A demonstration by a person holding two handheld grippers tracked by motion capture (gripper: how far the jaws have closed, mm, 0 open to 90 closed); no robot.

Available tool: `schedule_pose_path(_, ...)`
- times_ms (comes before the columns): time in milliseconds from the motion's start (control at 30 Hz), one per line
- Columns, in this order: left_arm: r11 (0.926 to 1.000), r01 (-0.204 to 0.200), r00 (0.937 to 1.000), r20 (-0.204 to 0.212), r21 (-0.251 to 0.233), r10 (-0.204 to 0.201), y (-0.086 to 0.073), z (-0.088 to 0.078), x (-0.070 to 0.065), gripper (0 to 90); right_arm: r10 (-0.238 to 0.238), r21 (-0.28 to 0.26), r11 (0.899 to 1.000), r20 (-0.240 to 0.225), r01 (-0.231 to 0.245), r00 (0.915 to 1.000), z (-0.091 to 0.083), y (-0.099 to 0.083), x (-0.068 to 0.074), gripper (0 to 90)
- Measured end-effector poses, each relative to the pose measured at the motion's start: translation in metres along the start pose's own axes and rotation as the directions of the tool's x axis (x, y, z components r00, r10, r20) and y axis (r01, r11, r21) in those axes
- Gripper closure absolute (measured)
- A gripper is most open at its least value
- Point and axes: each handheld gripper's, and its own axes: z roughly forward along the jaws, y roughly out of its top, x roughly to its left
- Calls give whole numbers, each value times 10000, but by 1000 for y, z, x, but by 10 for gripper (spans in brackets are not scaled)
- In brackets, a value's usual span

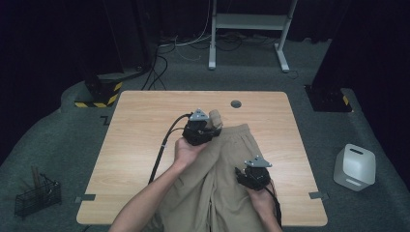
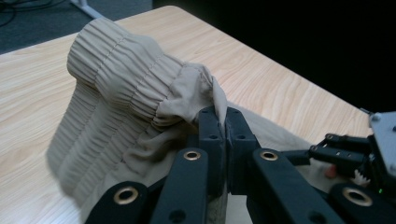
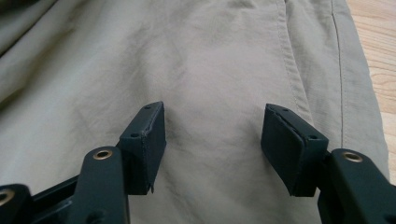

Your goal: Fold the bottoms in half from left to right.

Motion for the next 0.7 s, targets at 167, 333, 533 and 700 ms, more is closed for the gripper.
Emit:
schedule_pose_path(167, 9992, -400, 9990, 217, 74, 398, 10, 23, -17, 874, 13, 16, 10000, -19, -13, 10000, 0, 0, 0, 399)
schedule_pose_path(333, 9993, -310, 9985, 464, 196, 301, 10, 44, -24, 873, 62, 28, 10000, -65, -61, 10000, 0, 0, -1, 399)
schedule_pose_path(533, 9959, -256, 9979, 610, 868, 203, -3, 75, -29, 864, 65, 16, 10000, -70, -65, 10000, 0, 0, -1, 399)
schedule_pose_path(700, 9892, -184, 9972, 742, 1455, 76, -13, 93, -29, 821, 65, 30, 10000, -101, -65, 9999, 0, 0, -2, 398)
